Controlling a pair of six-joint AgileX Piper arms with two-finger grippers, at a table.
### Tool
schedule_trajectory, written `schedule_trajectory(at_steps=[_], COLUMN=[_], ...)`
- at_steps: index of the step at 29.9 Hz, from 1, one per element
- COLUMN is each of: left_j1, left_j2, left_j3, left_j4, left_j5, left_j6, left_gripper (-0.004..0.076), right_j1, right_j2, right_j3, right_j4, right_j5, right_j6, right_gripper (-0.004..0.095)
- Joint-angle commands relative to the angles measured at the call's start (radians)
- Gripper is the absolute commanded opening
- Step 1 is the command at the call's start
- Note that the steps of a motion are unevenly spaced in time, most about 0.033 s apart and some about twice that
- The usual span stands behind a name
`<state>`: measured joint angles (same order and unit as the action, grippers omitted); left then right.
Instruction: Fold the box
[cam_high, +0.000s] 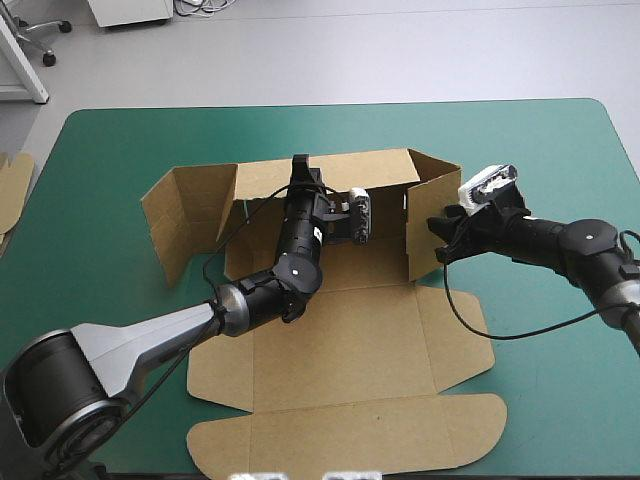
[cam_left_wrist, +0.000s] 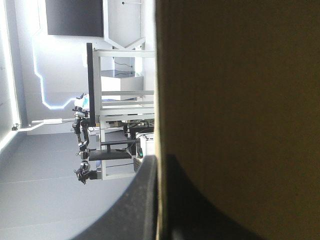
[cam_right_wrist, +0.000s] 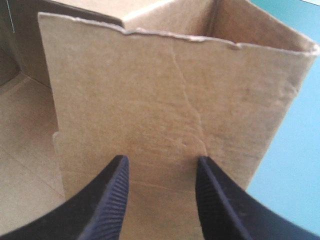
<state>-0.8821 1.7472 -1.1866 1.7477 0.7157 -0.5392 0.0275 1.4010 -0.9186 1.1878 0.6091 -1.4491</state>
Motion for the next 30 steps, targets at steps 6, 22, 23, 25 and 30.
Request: schedule_trajectory(at_steps=[6, 22, 23, 25, 30], left_j1=[-0.002, -0.002, -0.002, -0.002, -0.002], left_j2=[-0.034, -0.034, -0.034, -0.034, -0.034], left_j3=[-0.021, -0.021, -0.021, -0.021, -0.021], left_j4=[0.016, 0.016, 0.016, 0.016, 0.016], left_j5=[0.024, 0.025, 0.025, 0.025, 0.025], left_j6=[-0.020, -0.020, -0.020, -0.020, -0.020], left_gripper=[-0.0014, -0.0014, -0.0014, -0.0014, -0.0014], right_j1=[-0.012, -0.194, -0.194, -0.194, -0.194], right_j2=[-0.105, -0.091, -0.055, 0.020, 0.238], right_j3=[-0.025, -0.459, -0.530, -0.633, -0.874], right_j4=[-0.106, -0.510, -0.535, -0.545, -0.541], right_j5=[-0.001, 0.203, 0.236, 0.310, 0.495], right_j6=[0.147, 1.011, 1.038, 1.065, 1.138], right_gripper=[0.0417, 0.0353, 0.0353, 0.0353, 0.0345])
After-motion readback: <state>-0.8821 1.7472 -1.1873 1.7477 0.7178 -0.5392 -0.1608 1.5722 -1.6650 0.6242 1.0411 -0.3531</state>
